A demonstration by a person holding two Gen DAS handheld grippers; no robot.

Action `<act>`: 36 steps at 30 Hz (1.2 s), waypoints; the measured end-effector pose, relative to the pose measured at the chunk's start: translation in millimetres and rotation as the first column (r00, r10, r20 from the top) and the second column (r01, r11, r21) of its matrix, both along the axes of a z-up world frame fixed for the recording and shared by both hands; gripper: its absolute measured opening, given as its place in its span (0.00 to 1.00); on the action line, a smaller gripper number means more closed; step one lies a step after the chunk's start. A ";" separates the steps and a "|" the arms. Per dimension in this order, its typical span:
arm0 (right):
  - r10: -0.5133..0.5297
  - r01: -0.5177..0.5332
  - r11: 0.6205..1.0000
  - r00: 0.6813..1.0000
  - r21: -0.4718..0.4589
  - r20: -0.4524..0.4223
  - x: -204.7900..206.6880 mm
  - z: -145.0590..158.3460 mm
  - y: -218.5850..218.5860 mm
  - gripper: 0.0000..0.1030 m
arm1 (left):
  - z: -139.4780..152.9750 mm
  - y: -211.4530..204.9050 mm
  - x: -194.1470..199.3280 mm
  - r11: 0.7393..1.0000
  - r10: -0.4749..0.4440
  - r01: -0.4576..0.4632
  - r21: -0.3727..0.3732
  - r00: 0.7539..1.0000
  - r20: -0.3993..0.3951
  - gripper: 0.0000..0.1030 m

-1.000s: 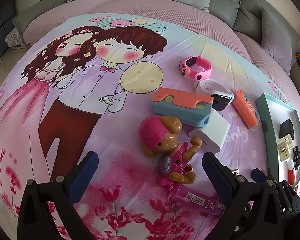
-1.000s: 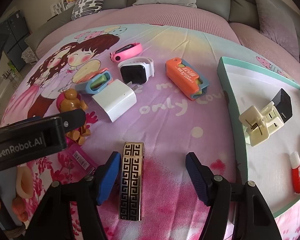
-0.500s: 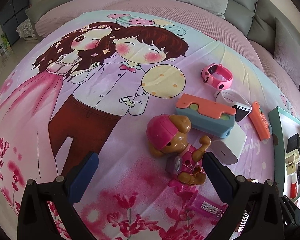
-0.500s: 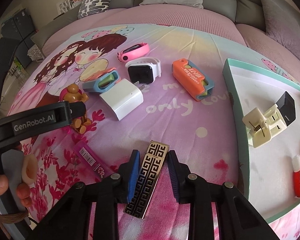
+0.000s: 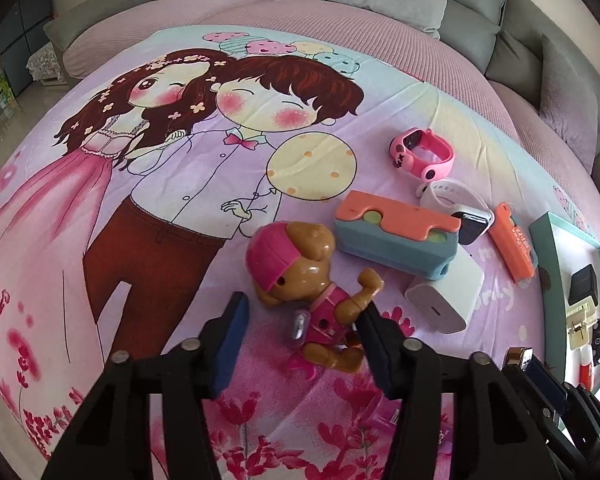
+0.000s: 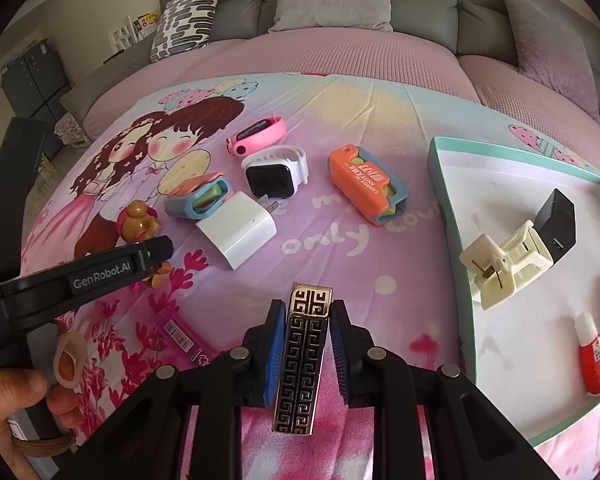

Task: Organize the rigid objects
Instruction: 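Grasp the pink toy figure with the left tool while the right tool grasps the gold lighter, then carry the pink toy figure and gold lighter over the green tray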

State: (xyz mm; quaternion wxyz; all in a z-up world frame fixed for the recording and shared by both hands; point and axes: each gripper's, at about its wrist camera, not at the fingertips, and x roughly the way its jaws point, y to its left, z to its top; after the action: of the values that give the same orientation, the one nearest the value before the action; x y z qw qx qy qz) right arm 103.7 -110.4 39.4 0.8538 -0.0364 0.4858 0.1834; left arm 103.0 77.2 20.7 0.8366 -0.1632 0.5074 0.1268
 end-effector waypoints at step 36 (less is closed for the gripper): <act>-0.468 0.428 0.883 0.826 0.191 0.313 -16.3 113.0 -164.9 0.22 | 99.7 -79.8 -7.1 0.981 -0.192 0.190 0.036 0.938 0.289 0.48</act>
State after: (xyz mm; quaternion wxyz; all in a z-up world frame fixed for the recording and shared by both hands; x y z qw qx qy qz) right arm 87.4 -275.3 152.3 0.9461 0.0948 0.3095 -0.0047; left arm 95.9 -2.5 120.4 0.9111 -0.1271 0.3916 0.0214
